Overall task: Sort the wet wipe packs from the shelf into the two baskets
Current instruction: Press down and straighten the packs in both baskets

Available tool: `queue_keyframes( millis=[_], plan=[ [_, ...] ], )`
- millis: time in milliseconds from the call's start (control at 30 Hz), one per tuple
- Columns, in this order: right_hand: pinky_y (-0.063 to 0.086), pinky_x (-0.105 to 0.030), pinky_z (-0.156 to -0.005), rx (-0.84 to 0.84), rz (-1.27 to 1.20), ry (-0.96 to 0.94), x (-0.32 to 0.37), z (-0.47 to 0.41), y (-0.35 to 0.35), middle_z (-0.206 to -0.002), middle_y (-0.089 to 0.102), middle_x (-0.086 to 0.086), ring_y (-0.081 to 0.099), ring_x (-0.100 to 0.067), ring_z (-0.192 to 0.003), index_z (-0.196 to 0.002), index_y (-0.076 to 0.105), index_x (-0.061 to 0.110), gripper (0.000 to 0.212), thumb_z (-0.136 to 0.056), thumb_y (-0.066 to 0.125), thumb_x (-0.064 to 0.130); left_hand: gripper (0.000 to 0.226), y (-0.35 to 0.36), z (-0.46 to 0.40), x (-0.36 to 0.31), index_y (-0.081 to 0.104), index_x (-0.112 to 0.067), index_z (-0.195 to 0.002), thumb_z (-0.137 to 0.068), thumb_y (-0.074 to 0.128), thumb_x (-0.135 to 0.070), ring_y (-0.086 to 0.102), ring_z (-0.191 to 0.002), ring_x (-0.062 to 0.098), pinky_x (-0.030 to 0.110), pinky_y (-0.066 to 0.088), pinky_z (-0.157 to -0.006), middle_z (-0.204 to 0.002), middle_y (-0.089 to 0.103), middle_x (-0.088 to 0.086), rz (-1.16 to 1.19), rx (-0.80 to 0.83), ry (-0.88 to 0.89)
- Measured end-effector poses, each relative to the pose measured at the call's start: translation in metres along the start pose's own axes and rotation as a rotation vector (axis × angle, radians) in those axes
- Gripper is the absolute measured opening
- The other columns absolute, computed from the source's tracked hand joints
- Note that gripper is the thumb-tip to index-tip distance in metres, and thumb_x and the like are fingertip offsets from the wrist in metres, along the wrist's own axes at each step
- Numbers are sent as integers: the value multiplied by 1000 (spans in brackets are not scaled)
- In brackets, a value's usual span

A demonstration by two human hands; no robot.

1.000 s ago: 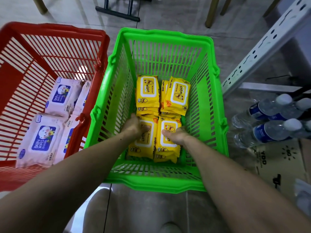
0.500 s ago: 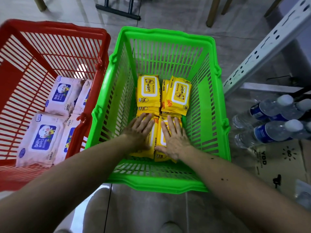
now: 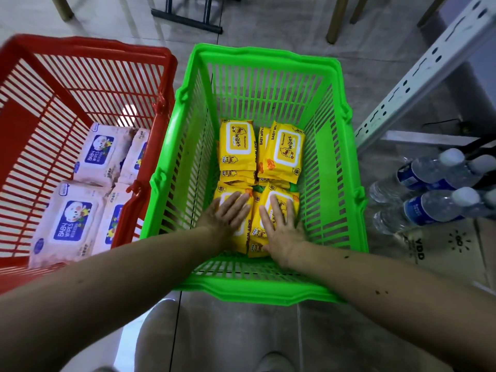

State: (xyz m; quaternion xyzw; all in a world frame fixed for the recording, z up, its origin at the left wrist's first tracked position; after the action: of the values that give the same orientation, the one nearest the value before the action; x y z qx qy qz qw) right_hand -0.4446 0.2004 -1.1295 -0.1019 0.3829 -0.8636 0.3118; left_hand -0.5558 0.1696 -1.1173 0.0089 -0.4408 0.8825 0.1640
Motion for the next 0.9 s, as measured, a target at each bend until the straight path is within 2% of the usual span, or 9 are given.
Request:
queue_keyframes(
  millis=[100, 200, 233, 333, 433, 567, 633, 767, 900],
  plan=[
    [25, -59, -115, 8, 111, -29, 1, 3, -4, -146, -48, -17, -29, -51, -138, -148, -31, 25, 92, -97, 45, 12, 103, -4, 0, 1, -28, -13, -147, -90, 40, -64, -29, -144, 28, 50, 0, -121, -152, -39, 9, -2, 13, 7],
    [15, -61, -116, 102, 110, -125, 1, 14, 4, -143, -53, -9, -36, -45, -136, -147, -30, 34, 106, -88, 48, -8, 99, -9, 6, 6, -27, -10, -147, -93, 39, -60, -25, -145, 27, 44, -1, -121, -154, -35, 10, -16, -24, 17],
    [8, -61, -117, 118, 87, -153, 1, 17, 4, -142, -54, -6, -37, -41, -137, -147, -29, 37, 106, -90, 51, -4, 96, -12, 7, 8, -27, -9, -147, -95, 38, -56, -25, -145, 27, 44, -1, -121, -155, -34, 11, -13, -47, 12],
    [-2, -59, -117, 13, -85, -78, -9, 12, -19, -149, -45, -5, -30, -35, -144, -150, -26, 29, 99, -94, 54, 45, 91, -17, 7, 7, -30, -8, -145, -97, 30, -57, -28, -143, 31, 47, -3, -121, -148, -39, 15, -11, -62, 8],
    [2, -59, -118, 20, -173, 39, -16, -2, -23, -151, -43, -10, -24, -40, -145, -149, -29, 22, 116, -84, 60, 59, 87, -11, 4, 10, -30, -13, -146, -99, 35, -48, -30, -142, 33, 50, 2, -120, -150, -40, 11, 27, -16, -38],
    [9, -61, -116, 72, -208, 103, -12, -12, -12, -149, -44, -14, -25, -47, -142, -146, -35, 20, 136, -73, 73, 57, 75, -11, 2, 11, -27, -16, -149, -103, 32, -22, -31, -142, 34, 52, 4, -121, -153, -39, 8, 110, 1, -59],
    [11, -61, -116, 87, -215, 120, -12, -14, -14, -151, -42, -14, -22, -47, -143, -146, -35, 21, 142, -69, 83, 43, 82, -15, 3, 10, -25, -15, -149, -101, 40, -24, -30, -142, 34, 53, 4, -120, -153, -39, 9, 144, 32, -50],
    [16, -63, -116, 73, -183, 144, -17, -11, -29, -155, -35, -14, -16, -46, -145, -147, -32, 24, 149, -62, 89, 12, 115, -17, 9, 15, -27, -11, -148, -86, 69, -24, -28, -142, 34, 56, 9, -119, -152, -38, 12, 102, 74, -49],
    [21, -62, -116, 62, -151, 131, -13, -2, -51, -160, -23, -13, -9, -46, -147, -153, -19, 20, 140, -64, 89, 13, 122, -23, 18, 24, -26, -7, -148, -82, 73, -35, -26, -144, 35, 55, 6, -120, -153, -36, 16, 117, 78, -27]
  ],
)
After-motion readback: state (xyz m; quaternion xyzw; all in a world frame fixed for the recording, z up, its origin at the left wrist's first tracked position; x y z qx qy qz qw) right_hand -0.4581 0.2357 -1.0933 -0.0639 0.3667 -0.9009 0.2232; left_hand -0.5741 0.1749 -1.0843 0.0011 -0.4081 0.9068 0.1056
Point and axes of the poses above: each hand's wrist, its own z-axis away from the middle knuckle, its own y-axis out of the palm, x = y × z, the point moved 10 cm from there along -z, towards the middle knuckle
